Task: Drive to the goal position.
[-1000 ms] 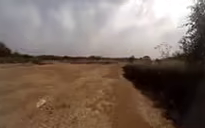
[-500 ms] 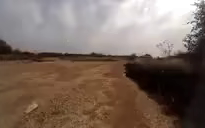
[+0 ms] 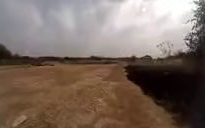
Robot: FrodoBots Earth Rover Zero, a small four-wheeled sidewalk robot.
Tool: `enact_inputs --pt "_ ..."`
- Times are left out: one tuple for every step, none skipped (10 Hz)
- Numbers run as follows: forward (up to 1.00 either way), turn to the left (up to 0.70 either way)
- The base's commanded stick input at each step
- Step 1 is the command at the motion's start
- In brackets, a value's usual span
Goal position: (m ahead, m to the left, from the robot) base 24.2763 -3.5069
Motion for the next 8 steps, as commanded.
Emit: enact_inputs --pt "0.50 0.00" --pt "0.50 0.00" --pt "0.50 0.00" --pt "0.50 0.00" --pt "0.50 0.00" --pt "0.50 0.00" --pt "0.50 0.00" --pt "0.50 0.00"
